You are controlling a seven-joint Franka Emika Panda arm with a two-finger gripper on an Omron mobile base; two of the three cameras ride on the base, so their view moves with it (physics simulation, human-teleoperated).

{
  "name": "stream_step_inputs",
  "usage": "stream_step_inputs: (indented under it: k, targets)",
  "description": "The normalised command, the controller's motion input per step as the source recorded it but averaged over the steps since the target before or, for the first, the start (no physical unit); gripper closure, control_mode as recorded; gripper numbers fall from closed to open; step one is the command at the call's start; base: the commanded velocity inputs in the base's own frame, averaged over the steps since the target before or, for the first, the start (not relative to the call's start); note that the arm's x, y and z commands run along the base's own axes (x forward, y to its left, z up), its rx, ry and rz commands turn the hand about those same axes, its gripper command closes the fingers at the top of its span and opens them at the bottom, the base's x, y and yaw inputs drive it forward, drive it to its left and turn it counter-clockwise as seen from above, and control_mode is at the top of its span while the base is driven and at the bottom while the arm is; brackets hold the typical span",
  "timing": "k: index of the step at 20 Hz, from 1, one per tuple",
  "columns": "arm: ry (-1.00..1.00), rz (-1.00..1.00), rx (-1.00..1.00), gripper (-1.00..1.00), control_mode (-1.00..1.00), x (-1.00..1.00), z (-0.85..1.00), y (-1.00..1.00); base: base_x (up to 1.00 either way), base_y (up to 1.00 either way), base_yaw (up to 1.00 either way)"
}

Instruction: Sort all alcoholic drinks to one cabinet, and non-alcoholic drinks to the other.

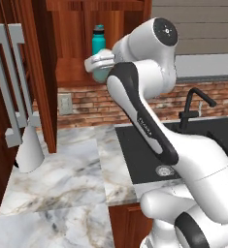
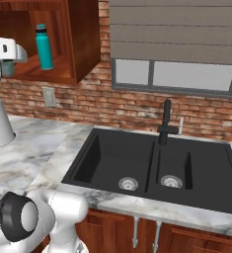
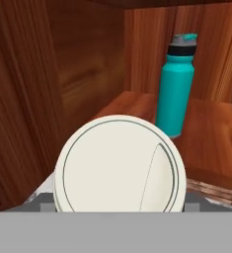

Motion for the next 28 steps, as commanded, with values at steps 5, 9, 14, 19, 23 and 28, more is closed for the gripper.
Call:
stream_step_inputs:
  k: [5, 9, 14, 19, 23, 28]
  targets:
    - [0.01, 0.00, 0.00, 1.00, -1.00, 0.55, 0.00, 0.02, 0.00, 0.00, 0.00]
    - [0.02, 0.00, 0.00, 1.00, -1.00, 0.58, -0.01, 0.09, 0.00, 0.00, 0.00]
    - [0.00, 0.00, 0.00, 1.00, -1.00, 0.51, -0.08, 0.23, 0.00, 0.00, 0.00]
    - [0.00, 0.00, -0.02, 1.00, -1.00, 0.31, -0.23, 0.32, 0.00, 0.00, 0.00]
    - [0.00, 0.00, -0.02, 1.00, -1.00, 0.15, -0.26, 0.29, 0.00, 0.00, 0.00]
    - [0.00, 0.00, -0.02, 1.00, -1.00, 0.10, -0.18, 0.19, 0.00, 0.00, 0.00]
